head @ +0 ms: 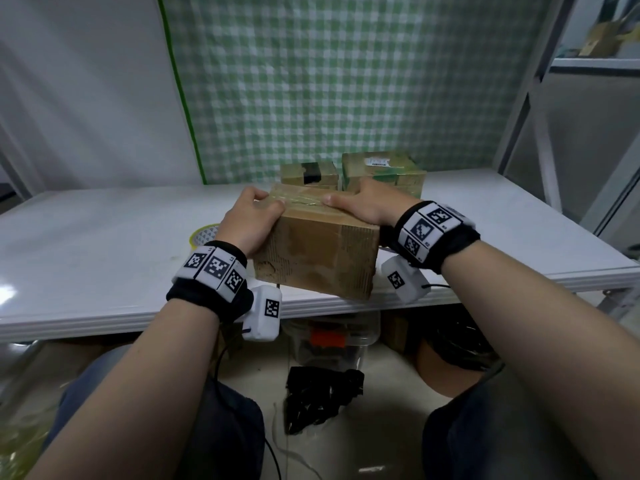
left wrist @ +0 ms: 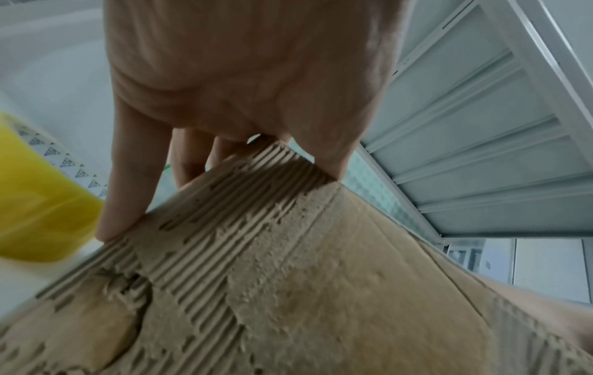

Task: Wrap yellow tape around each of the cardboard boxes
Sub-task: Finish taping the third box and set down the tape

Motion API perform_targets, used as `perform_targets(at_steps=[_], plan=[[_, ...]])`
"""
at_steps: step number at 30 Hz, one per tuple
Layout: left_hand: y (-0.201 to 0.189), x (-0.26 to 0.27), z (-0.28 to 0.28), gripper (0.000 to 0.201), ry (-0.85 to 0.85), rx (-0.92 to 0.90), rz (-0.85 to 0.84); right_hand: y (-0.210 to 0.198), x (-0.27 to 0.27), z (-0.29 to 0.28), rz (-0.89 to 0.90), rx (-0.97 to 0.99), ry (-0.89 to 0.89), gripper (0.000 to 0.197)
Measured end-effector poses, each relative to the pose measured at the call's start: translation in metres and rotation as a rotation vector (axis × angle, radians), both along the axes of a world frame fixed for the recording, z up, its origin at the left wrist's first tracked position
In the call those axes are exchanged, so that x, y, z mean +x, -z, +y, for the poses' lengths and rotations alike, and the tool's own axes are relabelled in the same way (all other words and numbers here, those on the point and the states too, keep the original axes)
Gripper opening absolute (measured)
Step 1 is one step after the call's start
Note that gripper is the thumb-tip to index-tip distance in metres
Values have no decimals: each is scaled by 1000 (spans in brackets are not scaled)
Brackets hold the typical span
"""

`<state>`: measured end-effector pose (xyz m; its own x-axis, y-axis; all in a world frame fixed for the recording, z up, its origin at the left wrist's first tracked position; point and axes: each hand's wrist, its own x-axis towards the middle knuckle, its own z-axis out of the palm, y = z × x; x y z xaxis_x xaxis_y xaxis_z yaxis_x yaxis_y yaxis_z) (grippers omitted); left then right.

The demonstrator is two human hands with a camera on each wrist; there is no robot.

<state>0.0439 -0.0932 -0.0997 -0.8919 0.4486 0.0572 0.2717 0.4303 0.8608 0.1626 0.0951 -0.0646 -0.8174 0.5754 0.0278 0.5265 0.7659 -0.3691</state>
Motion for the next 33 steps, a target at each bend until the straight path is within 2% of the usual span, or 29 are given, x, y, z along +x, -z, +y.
perform_targets(at_steps=[7, 10, 15, 20, 24, 27, 29, 33], plan=[[-1, -2, -1, 40, 20, 35, -39, -2, -5, 20, 58, -224, 36, 64], [-2, 1, -3, 48, 34, 35, -56, -2, -4, 23, 86, -393, 78, 57], [-2, -1, -3, 43, 29, 20, -11, 1, -6, 25, 154, -446, 110, 34], [-2, -2, -1, 39, 26, -14, 17, 13, 5, 26, 351, -567, 181, 28], [-1, 2, 4, 46, -28, -36, 103, 29, 14, 27, 500, -684, 149, 35], [-4, 2, 6, 62, -38, 52, 101, 25, 12, 28, 548, -673, 125, 39], [-10, 4, 8, 70, -52, 101, 97, 17, 9, 30, 640, -751, 130, 40], [-15, 6, 8, 58, -48, 260, 18, 5, 15, 32, 821, -789, 216, 27]])
